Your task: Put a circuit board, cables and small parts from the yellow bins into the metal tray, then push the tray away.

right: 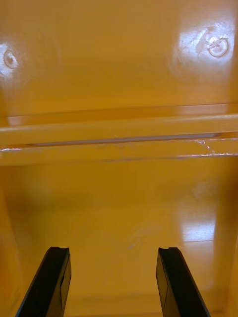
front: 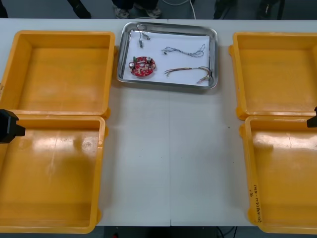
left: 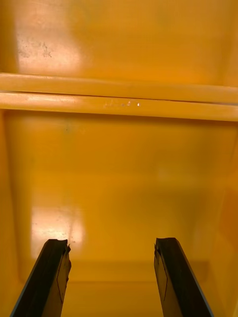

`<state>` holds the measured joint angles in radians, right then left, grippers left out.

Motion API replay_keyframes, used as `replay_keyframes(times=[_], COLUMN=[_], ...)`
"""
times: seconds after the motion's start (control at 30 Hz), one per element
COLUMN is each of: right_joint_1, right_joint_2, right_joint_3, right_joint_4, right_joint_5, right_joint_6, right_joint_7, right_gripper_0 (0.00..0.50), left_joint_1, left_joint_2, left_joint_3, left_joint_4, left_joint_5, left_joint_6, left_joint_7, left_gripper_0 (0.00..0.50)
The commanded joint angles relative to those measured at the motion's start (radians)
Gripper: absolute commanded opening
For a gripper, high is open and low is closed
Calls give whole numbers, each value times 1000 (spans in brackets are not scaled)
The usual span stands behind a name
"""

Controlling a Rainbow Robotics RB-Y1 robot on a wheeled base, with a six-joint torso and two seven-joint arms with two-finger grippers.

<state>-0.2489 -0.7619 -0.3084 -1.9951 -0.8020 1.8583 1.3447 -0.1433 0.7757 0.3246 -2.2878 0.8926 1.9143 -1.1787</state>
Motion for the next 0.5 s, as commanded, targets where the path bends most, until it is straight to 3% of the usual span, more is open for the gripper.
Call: replay_keyframes(times=[0.03, 0.5], right_joint_1=[26, 49], right_joint_2=[-36, -36], right_joint_3=[-32, -37], right_joint_4=[-21, -45], right_joint_5=[-13, -23], right_joint_6=[4, 5], right_joint_7=[-19, -21], right_gripper_0=[500, 500], left_joint_1=[16, 16], left_joint_2=[33, 33], left_joint_3=[28, 28], left_joint_4=[-28, -28], left_joint_5=[6, 6], left_joint_6=[6, 6], left_joint_7=[-81, -81], left_gripper_0=[500, 500])
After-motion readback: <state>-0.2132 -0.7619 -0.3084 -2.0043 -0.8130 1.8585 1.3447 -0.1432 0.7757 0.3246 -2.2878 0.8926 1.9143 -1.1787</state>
